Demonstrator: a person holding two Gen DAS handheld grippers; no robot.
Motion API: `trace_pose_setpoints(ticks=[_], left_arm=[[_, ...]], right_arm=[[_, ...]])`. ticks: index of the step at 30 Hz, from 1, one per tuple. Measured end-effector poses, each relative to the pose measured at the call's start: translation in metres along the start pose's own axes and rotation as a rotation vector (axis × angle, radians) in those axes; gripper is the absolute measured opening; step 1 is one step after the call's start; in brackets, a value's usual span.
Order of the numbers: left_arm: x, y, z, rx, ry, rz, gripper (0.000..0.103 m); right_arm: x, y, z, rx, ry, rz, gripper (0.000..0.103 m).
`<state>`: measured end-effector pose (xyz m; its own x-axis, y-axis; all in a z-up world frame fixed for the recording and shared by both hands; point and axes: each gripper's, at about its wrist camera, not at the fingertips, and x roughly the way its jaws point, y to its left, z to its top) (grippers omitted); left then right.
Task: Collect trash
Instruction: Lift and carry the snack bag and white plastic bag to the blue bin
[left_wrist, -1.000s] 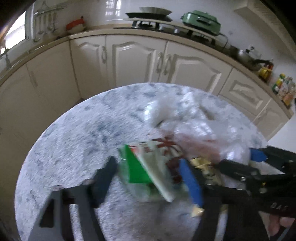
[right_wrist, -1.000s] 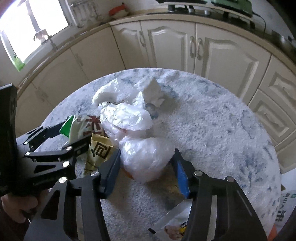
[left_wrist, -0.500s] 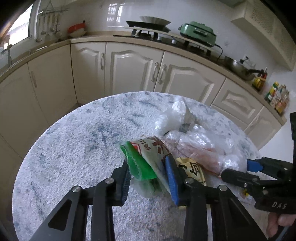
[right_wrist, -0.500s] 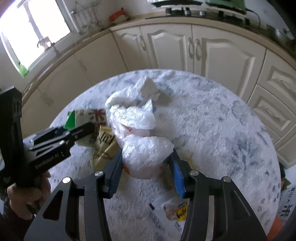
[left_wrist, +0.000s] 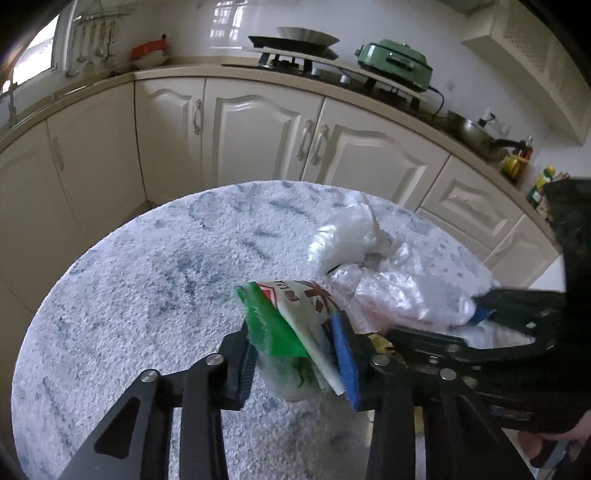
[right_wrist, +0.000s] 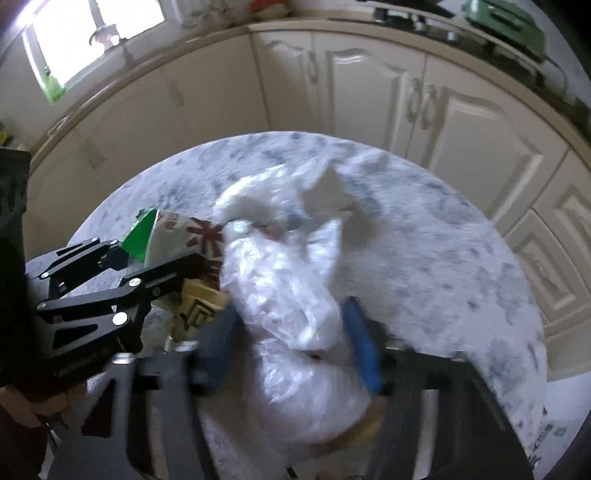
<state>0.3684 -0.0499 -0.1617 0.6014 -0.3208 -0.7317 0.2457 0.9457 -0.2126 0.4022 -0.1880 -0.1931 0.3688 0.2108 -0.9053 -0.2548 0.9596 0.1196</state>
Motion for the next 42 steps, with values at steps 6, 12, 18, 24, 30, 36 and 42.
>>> trace_pose_setpoints(ticks=[6,12,18,24,30,36,42], left_arm=[[-0.018,0.004,-0.007,0.005,-0.058,0.002,0.024],[-0.023,-0.007,-0.017,0.067,-0.061,0.011,0.025],[-0.007,-0.017,-0.015,0.071,-0.031,0.002,0.032],[-0.025,-0.023,-0.016,0.099,-0.102,-0.06,0.017],[-0.031,-0.036,-0.029,0.149,-0.102,-0.045,0.018],[-0.01,-0.043,-0.029,0.128,-0.04,-0.039,0.02],[-0.025,-0.051,-0.03,0.134,-0.09,-0.03,0.017]], right_arm=[[-0.016,-0.004,-0.015,0.099,-0.058,0.058,0.03],[-0.028,-0.004,-0.028,0.126,-0.071,0.069,0.03],[-0.023,-0.012,-0.035,0.167,-0.063,0.072,0.03],[-0.03,-0.016,-0.043,0.179,-0.075,0.076,0.03],[-0.036,-0.012,-0.048,0.173,-0.083,0.09,0.03],[-0.033,-0.012,-0.054,0.185,-0.067,0.096,0.029],[-0.044,-0.016,-0.06,0.211,-0.101,0.097,0.029]])
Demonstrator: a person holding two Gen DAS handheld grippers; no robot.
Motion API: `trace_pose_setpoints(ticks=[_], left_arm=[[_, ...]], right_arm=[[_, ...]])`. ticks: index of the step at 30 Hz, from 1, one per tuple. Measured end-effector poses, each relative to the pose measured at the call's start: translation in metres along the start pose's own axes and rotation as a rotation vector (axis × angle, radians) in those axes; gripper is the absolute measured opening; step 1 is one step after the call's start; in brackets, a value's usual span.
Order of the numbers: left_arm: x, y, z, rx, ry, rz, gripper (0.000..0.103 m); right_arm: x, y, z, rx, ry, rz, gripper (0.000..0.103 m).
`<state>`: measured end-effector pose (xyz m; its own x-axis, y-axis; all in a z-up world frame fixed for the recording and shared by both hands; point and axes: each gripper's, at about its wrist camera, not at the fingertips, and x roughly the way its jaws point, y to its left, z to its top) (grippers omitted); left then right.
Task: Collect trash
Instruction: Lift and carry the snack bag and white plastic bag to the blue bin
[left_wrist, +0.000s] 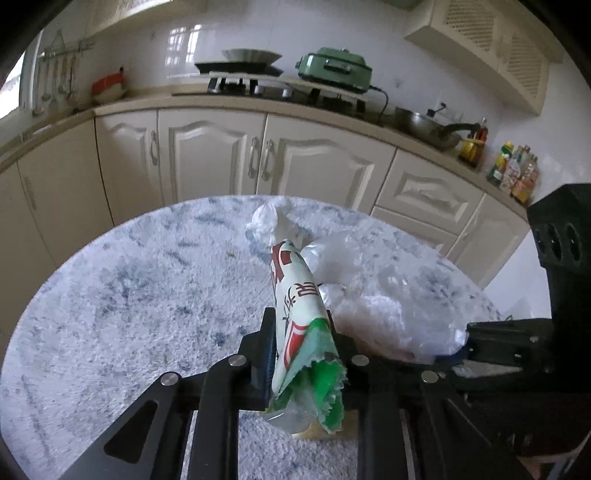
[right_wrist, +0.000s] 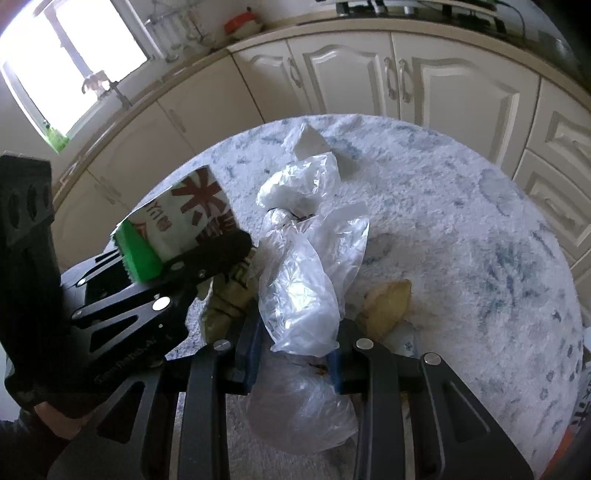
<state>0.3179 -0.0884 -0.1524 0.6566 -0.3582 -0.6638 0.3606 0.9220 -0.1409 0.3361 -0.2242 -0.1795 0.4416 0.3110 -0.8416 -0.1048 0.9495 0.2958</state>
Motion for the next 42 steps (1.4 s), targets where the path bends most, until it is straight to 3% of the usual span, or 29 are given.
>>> trace_pose_setpoints(ticks=[10,14,20,28,29,30,42], left_arm=[[-0.057,0.006,0.001,0.002,-0.09,0.077,0.017],[-0.08,-0.008,0.0,0.032,-0.114,0.141,0.017],[-0.109,-0.043,-0.002,0.064,-0.144,0.132,0.017],[-0.135,-0.101,-0.002,0.112,-0.189,0.042,0.017],[-0.136,-0.107,0.001,0.093,-0.205,-0.039,0.017],[-0.138,-0.118,0.0,0.098,-0.207,-0.067,0.017],[-0.106,-0.226,0.011,0.233,-0.149,-0.283,0.017]], right_arm=[[-0.057,-0.001,-0.001,0.027,-0.124,0.005,0.029],[-0.088,-0.005,-0.005,0.042,-0.18,0.013,0.029],[-0.15,-0.012,-0.015,0.061,-0.297,-0.032,0.029],[-0.233,-0.04,-0.041,0.123,-0.444,-0.137,0.029],[-0.242,-0.045,-0.046,0.133,-0.456,-0.152,0.029],[-0.251,-0.051,-0.052,0.145,-0.466,-0.168,0.029],[-0.319,-0.154,-0.138,0.401,-0.525,-0.351,0.029]])
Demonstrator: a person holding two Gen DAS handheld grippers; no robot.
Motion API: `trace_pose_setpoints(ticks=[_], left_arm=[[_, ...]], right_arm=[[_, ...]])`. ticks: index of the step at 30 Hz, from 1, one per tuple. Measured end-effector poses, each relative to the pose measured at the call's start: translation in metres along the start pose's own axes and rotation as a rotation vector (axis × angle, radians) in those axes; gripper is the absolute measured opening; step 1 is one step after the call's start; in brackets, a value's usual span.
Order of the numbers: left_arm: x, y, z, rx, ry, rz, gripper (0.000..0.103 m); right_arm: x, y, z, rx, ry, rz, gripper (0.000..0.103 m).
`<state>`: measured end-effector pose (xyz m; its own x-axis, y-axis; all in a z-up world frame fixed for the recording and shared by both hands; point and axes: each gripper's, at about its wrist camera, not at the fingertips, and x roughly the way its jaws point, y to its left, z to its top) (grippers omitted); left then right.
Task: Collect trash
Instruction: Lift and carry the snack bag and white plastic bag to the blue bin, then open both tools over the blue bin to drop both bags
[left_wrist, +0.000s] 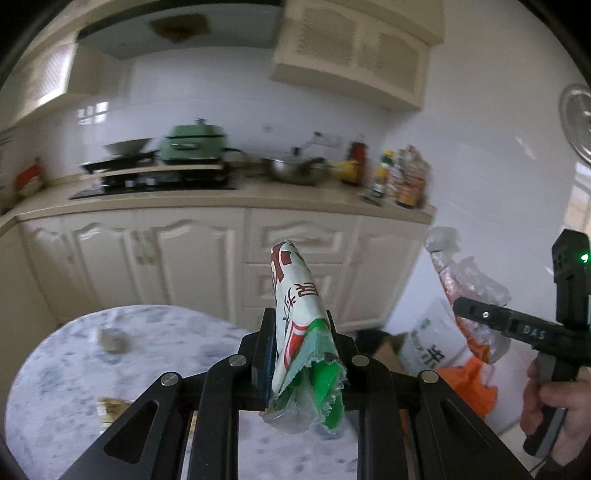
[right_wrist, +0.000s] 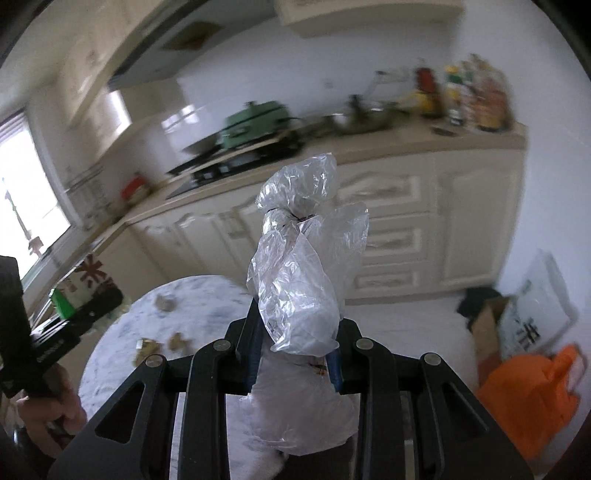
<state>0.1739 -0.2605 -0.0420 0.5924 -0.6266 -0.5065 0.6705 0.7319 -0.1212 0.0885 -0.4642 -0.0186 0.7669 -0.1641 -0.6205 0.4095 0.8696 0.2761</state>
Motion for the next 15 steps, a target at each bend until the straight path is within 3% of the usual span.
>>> trace_pose_setpoints(ticks=[7,15], left_arm=[[0.083,-0.054,0.0,0.032,0.159,-0.162,0.018],[0.183,-0.094,-0.008,0.092,0.384,-0.256,0.018]], right_arm=[[0.011,-0.079,-0.024,0.127,0.064,-0.099,0.029],[0.052,-0.136,-0.057,0.251,0.167,-0.131,0.029]])
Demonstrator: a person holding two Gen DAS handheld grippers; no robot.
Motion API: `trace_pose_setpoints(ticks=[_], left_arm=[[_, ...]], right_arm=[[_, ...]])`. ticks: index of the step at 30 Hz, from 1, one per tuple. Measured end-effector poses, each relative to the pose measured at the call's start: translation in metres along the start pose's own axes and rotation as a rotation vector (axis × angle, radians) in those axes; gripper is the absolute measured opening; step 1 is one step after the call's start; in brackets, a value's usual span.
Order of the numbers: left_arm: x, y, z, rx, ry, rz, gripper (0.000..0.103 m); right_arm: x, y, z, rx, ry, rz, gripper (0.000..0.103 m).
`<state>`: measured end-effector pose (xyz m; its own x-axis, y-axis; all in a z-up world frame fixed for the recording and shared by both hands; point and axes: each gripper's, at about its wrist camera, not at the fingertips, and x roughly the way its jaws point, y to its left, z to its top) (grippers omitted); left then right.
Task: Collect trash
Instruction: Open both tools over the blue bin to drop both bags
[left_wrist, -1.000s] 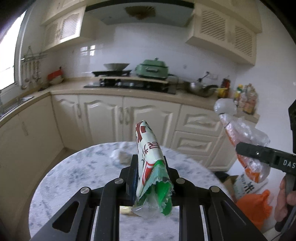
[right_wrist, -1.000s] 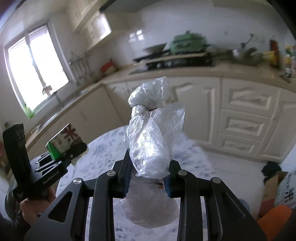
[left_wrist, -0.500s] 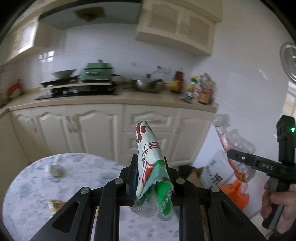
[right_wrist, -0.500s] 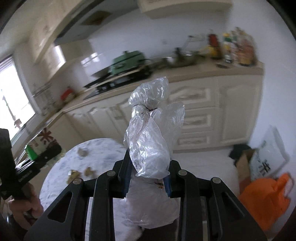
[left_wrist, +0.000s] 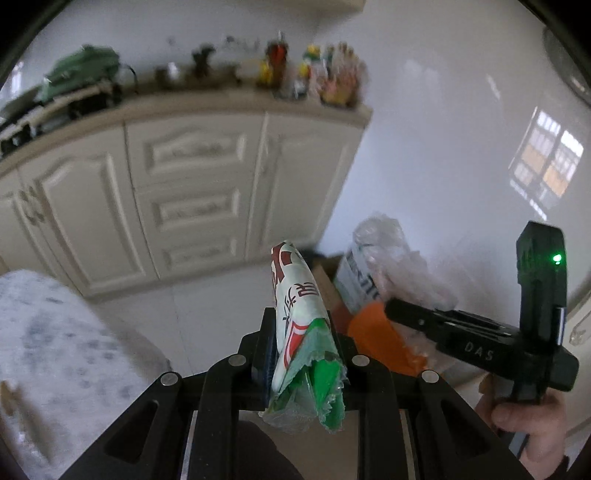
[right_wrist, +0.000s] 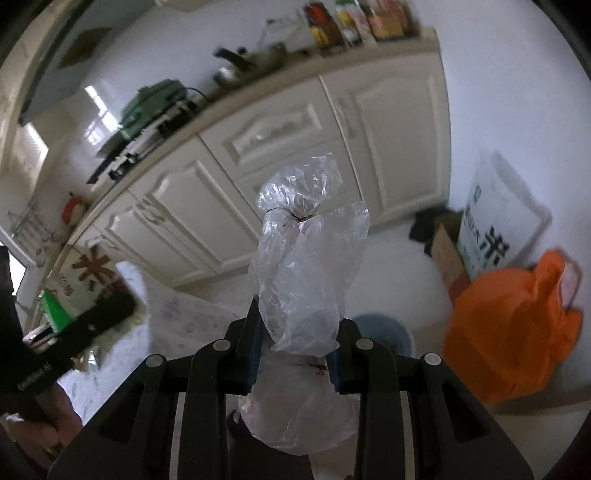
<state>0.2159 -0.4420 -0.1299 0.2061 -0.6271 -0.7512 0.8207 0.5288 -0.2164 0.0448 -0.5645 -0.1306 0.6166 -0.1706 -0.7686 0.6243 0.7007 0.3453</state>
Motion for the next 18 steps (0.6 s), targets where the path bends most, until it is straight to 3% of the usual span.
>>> trace_pose_setpoints(ticks=[6,9,10,11,12,13,14,15,18], left_arm=[[0.063,-0.019,0.023,0.011,0.142,0.01,0.018],[0.096,-0.03,0.04,0.011,0.205,0.021,0.024],[0.103,-0.032,0.043,0.008,0.221,0.033,0.04],[0.11,-0.033,0.049,0.003,0.234,0.043,0.063],[0.114,-0.031,0.051,0.0,0.21,0.041,0.073],[0.116,-0.03,0.054,-0.007,0.201,0.056,0.081],[0.126,-0.033,0.063,-0.008,0.188,0.063,0.081],[0.125,-0.034,0.064,-0.005,0.185,0.064,0.082],[0.117,-0.036,0.061,0.013,0.174,0.086,0.094]], right_arm=[[0.033,-0.029,-0.001,0.06,0.055,-0.004,0.029],[0.048,-0.043,-0.002,0.095,0.085,-0.009,0.034],[0.052,-0.048,-0.002,0.105,0.096,-0.012,0.04],[0.055,-0.053,-0.003,0.117,0.103,-0.013,0.048],[0.058,-0.058,-0.003,0.129,0.103,-0.018,0.053],[0.059,-0.061,-0.004,0.141,0.103,-0.026,0.067],[0.058,-0.065,-0.005,0.15,0.101,-0.033,0.077],[0.056,-0.065,-0.005,0.155,0.098,-0.037,0.08],[0.053,-0.068,-0.008,0.174,0.088,-0.061,0.1]])
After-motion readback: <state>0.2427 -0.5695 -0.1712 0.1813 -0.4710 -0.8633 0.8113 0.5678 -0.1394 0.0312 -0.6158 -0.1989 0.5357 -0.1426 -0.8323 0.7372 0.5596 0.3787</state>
